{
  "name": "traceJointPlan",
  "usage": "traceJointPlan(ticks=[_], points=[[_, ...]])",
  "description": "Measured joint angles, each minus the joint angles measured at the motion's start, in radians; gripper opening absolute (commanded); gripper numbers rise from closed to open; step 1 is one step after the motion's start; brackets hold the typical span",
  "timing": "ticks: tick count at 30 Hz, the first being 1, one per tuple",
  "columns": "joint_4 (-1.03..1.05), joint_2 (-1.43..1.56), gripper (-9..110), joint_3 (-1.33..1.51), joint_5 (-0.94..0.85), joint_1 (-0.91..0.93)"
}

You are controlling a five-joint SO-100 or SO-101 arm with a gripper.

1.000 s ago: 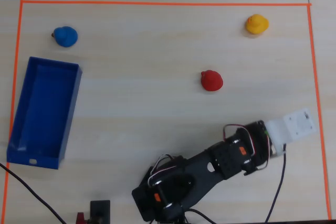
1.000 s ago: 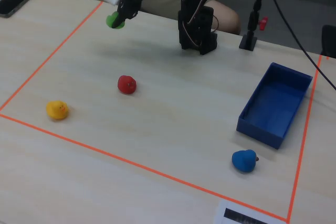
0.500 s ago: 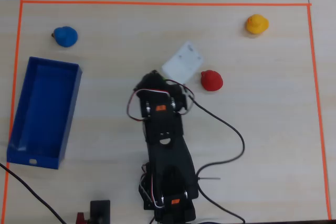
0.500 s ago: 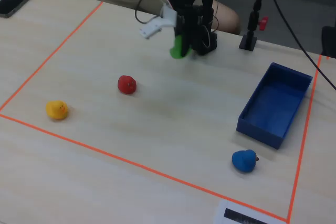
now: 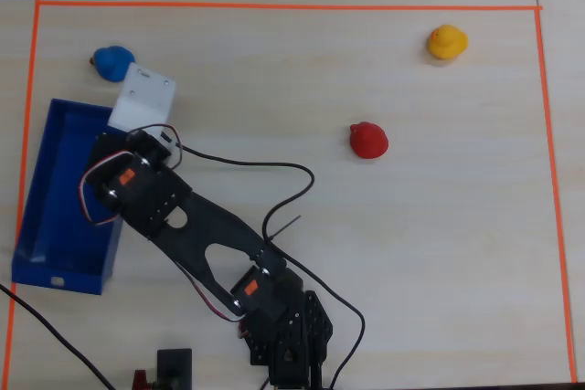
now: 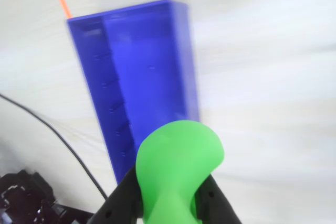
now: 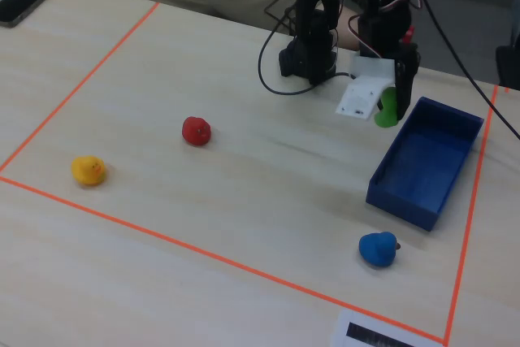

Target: Grasp green duck and put it into box.

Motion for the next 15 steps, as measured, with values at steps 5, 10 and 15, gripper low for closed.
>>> traceJointPlan(ticks=[5,10,15], points=[[-0.058,-0.184,5,-0.106,0.008,-0.074],[-0.061,-0.37,24,-0.199,0.012,-0.17],[0.011,-0.462,37,-0.268,-0.018,-0.215]])
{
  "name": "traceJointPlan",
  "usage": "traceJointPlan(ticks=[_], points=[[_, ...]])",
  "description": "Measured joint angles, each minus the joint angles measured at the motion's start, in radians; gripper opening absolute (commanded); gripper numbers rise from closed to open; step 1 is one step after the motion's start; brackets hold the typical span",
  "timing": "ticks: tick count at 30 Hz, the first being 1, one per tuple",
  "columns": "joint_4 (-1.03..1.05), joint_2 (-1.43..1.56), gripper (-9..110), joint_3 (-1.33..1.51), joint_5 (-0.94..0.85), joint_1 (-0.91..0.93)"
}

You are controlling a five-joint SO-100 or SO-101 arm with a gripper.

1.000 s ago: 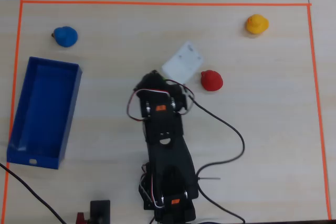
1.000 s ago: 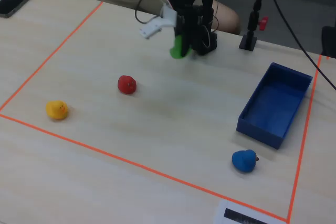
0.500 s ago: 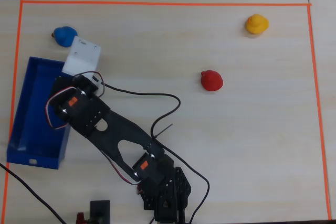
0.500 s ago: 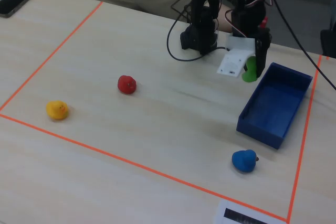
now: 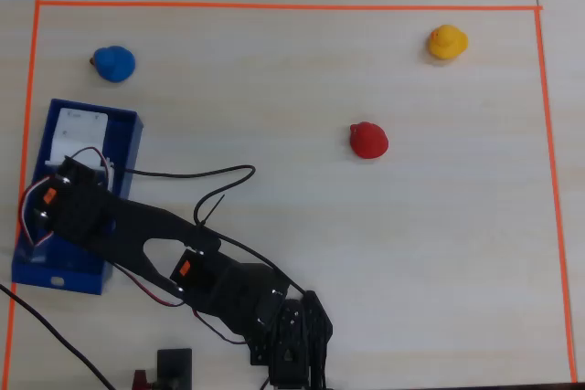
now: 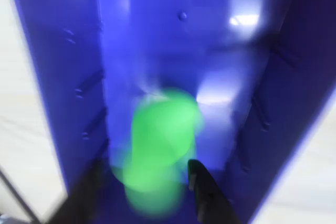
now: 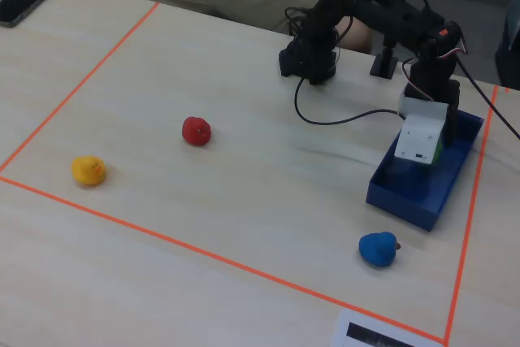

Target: Grasp green duck and put it into box.

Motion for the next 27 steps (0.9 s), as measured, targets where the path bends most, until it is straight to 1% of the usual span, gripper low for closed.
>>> traceJointPlan(ticks=[2,3,5,6,10,13,22,27], points=[[0.012,0.002,34,-0.002,-0.02,0.011],[0.014,0.005,28,-0.002,-0.029,0.017],[0.015,0.031,8,0.011,-0.046,0.037],[0.017,0.063,0,0.026,-0.057,0.052],[0.06,0.259,0,0.12,-0.11,0.15],[0.02,0.477,0,0.282,-0.189,0.244],[-0.227,1.333,0,0.98,-0.523,0.635],[-0.305,1.749,0,1.365,-0.641,0.788]])
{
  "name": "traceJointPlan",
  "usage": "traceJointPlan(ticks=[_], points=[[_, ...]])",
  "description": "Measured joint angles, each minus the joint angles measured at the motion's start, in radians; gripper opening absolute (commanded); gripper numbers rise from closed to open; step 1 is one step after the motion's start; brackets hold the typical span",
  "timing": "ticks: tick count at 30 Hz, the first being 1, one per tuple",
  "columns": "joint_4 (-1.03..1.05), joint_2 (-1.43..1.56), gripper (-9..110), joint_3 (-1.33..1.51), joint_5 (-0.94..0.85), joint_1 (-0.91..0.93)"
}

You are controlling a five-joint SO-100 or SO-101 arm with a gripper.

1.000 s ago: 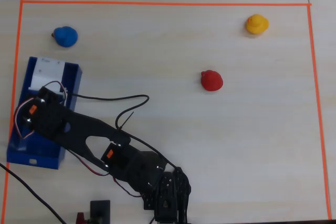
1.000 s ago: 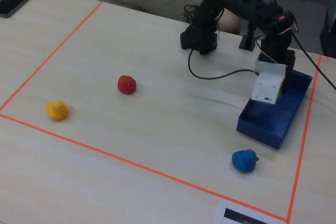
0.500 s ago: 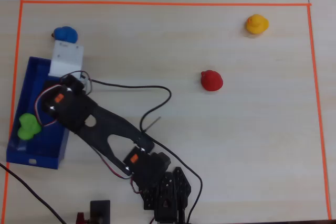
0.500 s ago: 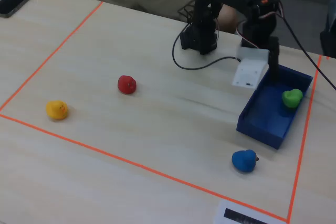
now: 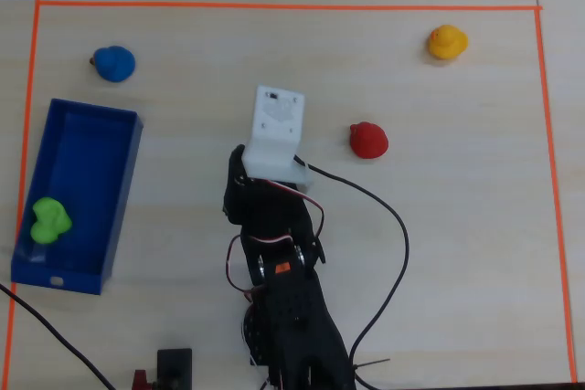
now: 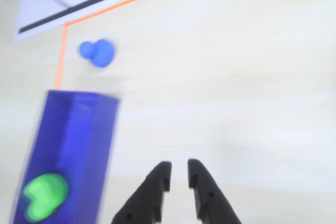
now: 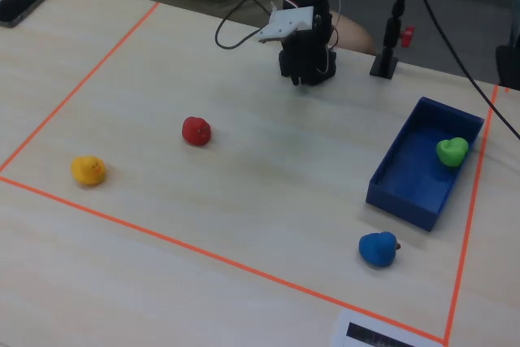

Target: Grasp green duck and put it into box.

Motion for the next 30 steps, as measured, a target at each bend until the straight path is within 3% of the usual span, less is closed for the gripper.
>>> traceJointPlan(ticks=[6,11,16,22,30], points=[[-0.014,0.345,0,0.387,-0.043,0.052],[-0.014,0.393,0,0.555,-0.048,0.064],[0.029,0.394,0,0.638,-0.089,0.067],[0.247,0.397,0,0.644,-0.189,0.067],[0.265,0.414,1,0.644,-0.192,0.137]])
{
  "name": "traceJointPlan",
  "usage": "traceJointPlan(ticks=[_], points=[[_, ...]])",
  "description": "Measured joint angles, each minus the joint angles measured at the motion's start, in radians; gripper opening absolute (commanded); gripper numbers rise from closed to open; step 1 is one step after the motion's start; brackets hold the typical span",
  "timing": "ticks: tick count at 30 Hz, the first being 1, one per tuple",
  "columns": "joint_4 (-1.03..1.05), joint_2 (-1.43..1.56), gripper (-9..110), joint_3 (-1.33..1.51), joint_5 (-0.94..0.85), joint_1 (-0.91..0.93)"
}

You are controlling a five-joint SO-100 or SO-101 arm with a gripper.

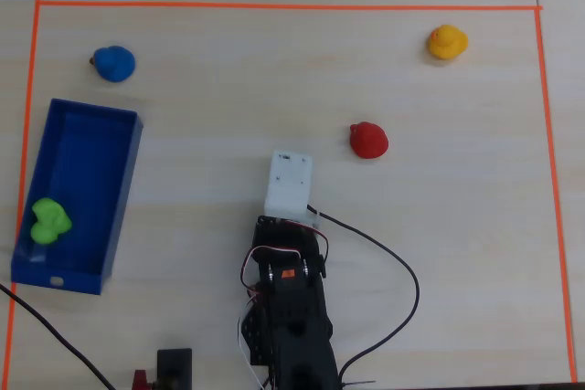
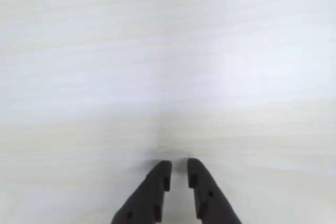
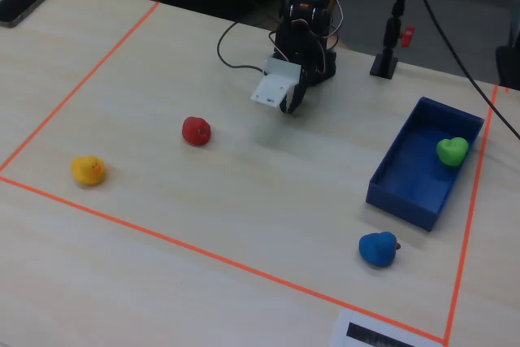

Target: Grasp green duck and put it into box.

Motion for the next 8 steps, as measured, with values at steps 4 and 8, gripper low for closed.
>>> traceJointPlan(ticks=[4,8], points=[[0.0,0.0,1,0.0,0.0,-0.003],[0.0,0.0,1,0.0,0.0,-0.005]])
